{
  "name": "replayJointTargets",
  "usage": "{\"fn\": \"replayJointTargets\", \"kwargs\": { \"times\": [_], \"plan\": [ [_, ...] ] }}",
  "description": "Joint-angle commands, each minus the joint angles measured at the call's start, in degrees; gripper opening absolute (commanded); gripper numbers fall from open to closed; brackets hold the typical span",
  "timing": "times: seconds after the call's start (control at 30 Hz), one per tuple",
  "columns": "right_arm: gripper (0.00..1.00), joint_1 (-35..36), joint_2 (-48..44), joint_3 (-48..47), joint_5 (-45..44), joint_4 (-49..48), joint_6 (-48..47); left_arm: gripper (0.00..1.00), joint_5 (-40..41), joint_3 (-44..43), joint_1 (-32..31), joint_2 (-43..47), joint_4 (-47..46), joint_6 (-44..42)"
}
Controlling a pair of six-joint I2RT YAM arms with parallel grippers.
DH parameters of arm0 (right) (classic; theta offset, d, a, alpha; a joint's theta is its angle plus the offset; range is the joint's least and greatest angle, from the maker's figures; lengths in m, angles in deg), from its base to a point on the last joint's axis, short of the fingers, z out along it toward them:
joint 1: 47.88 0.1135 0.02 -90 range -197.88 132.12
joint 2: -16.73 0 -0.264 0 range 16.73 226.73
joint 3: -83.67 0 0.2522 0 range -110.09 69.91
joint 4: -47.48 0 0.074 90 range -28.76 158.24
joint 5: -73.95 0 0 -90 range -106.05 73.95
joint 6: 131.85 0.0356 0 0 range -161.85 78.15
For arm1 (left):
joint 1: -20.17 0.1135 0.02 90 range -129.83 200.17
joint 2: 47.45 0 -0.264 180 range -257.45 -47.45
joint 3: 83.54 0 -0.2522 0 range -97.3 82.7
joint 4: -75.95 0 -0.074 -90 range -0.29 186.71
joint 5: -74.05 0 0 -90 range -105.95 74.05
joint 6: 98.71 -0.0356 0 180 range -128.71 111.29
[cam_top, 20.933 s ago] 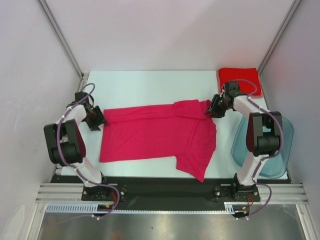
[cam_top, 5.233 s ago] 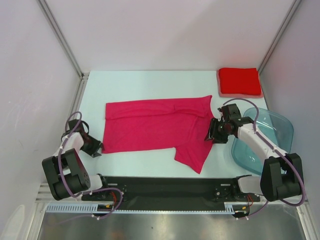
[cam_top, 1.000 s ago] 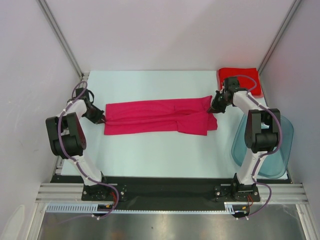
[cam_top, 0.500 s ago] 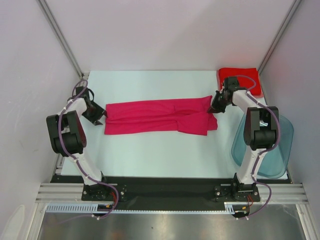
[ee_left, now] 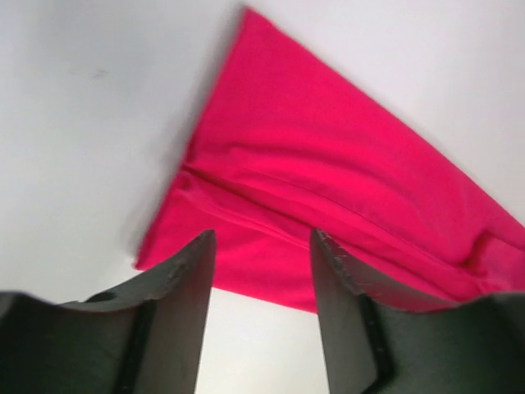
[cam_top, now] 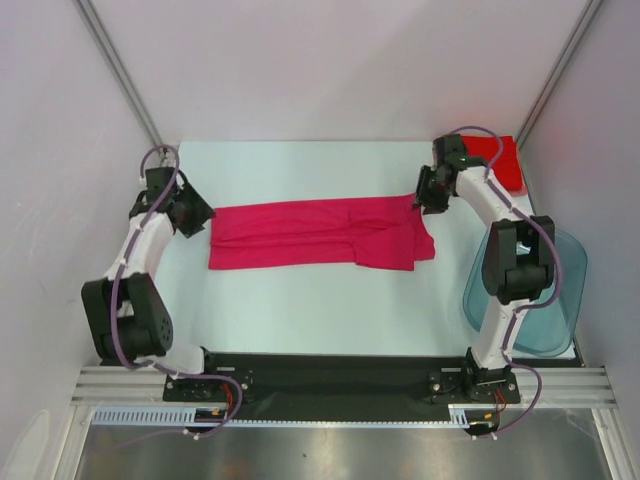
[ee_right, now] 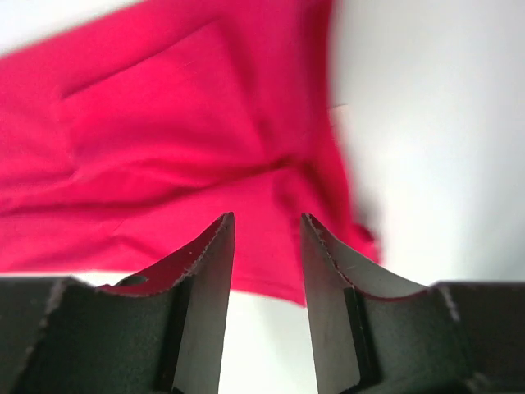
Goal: Fold and stack the t-shirts
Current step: Fold the tshirt
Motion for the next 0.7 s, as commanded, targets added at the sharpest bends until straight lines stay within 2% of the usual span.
{"fn": "replayJointTargets", "kwargs": {
  "times": [0.0,0.1,0.17,0.2,0.33,0.5,0.6,0.67],
  "plan": [
    [0.43,9.0,-5.2,0.3,-2.2,-0.8,-0.9,0.53,-4.1,6.0,-4.2,6.5,-5.7,-1.6],
    [0.41,16.4,-6.1,4.8,-1.5,-7.1,7.5,0.49,-9.4,10.5,-9.3,6.2,-9.0,-0.7],
    [0.39,19.7,-5.7,6.3,-3.3,-9.4,9.9,0.45,-12.0,11.9,-10.1,4.2,-10.4,-0.3],
    [0.37,21.6,-4.6,6.4,-5.3,-10.3,10.4,0.42,-12.7,11.9,-12.4,2.6,-10.4,-0.3],
    [0.28,28.3,-1.6,6.2,-6.9,-11.3,13.2,0.41,-12.1,12.2,-14.2,1.0,-11.2,-0.4],
    [0.17,31.0,1.6,5.9,-10.0,-11.6,13.7,0.41,-12.5,11.3,-14.3,-0.9,-11.6,-0.8],
    [0.14,31.4,3.6,5.7,-10.6,-11.9,13.8,0.40,-11.4,9.9,-14.3,-3.0,-10.5,-1.1],
    [0.14,31.4,4.5,5.6,-11.2,-12.4,13.5,0.36,-11.4,8.7,-14.2,-4.5,-10.1,-1.5]
  ]
}}
